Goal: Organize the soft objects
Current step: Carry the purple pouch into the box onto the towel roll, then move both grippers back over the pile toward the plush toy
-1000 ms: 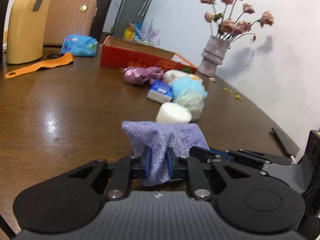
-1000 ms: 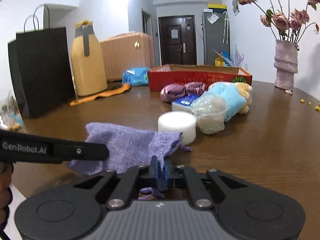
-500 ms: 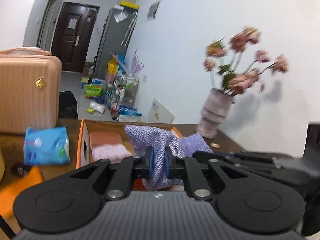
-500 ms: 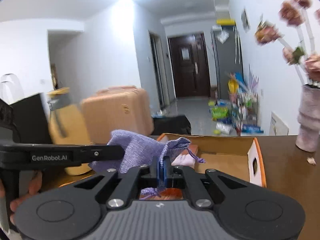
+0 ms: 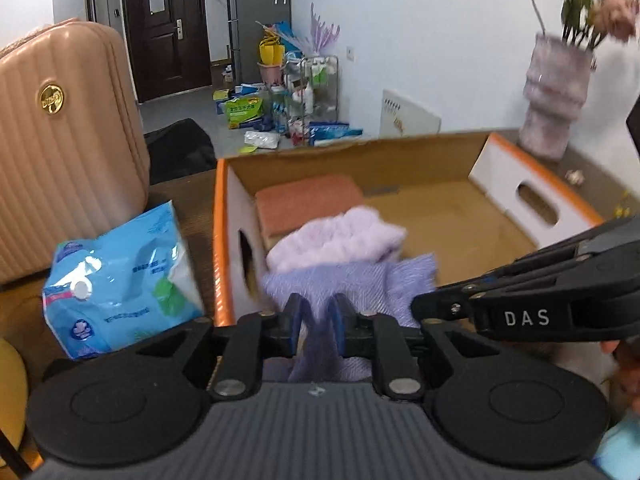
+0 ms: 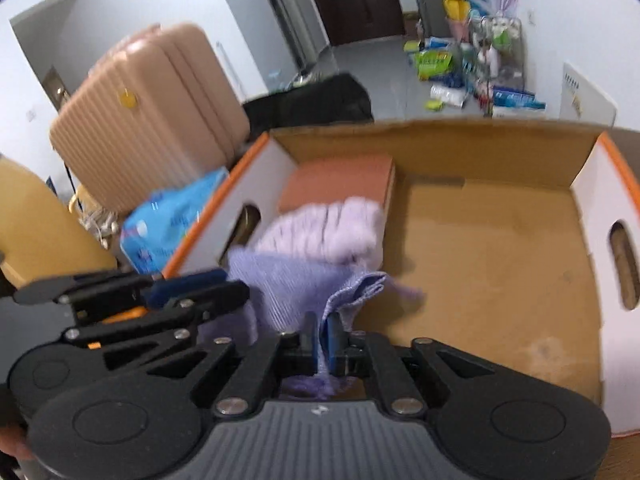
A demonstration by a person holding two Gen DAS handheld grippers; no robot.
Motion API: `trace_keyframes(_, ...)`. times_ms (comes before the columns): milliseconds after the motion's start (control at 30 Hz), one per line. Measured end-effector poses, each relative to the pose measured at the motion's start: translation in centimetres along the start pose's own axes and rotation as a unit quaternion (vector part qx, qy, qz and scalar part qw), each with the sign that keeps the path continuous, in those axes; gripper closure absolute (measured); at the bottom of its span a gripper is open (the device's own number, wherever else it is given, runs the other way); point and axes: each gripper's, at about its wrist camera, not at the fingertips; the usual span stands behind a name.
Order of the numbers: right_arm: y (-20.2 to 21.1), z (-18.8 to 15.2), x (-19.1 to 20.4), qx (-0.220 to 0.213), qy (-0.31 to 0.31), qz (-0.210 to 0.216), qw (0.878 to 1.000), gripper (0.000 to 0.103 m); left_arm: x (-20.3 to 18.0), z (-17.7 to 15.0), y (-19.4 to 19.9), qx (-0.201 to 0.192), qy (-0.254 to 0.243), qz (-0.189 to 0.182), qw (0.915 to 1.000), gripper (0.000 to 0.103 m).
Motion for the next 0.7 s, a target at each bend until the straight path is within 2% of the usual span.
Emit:
trace_keyframes(133, 0.0, -1.3, -0.8, 0.013, -0.022, 0.007, 1.0, 0.086, 0.3, -1.2, 0.5, -0.003, 0.005, -0.016, 0.9999, 0.087)
trace_keyframes(267, 0.8, -1.3, -0.3, 0.009, 0.007, -0.002, 1.0, 0.084, 0.0, -1.3, 1.2, -0.007, -0.011, -0.01, 0.9999, 0.085)
trace_keyframes(333, 2.3, -0.7, -0.1, -0.007, 0.013, -0.011, 1.0, 0.067, 0.1, -0.7, 2.1, -0.014, -0.005, -0.002, 0.9999, 0.081)
trace_keyframes(433, 6.3, 0.5, 0.1, -0.041, 0.026, -0.021, 0.999, 0.056, 0.2, 1.1, 4.8, -0.042, 0.01, 0.0, 0.9991, 0.072)
trace_keyframes(467, 7.9, 0.9, 0.0, -0.053, 0.034, -0.033, 0.998, 0.053, 0.2, 1.8, 6.1, -0.053, 0.013, 0.002, 0.9985, 0.067)
trace_keyframes(500, 9.2, 1.3, -0.1, -0.061, 0.042, -0.044, 0.996, 0.047, 0.2, 2.1, 7.2, -0.061, 0.015, 0.008, 0.998, 0.057)
trace_keyframes(600, 13.8, 1.3, -0.4, -0.093, 0.071, -0.092, 0.989, 0.027, 0.1, 3.1, 10.5, -0.086, 0.027, 0.013, 0.9958, 0.038)
trace_keyframes(700, 17.8, 0.3, -0.8, -0.127, 0.092, -0.132, 0.979, 0.024, -0.2, 3.3, 13.4, -0.102, 0.038, 0.025, 0.9938, 0.026)
Point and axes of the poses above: each gripper's, at about its wrist camera, not at the fingertips, and y roughly against the way its jaws point, x to its left, z to its top, and after that the axes turned 6 degrees about -x, right-handed
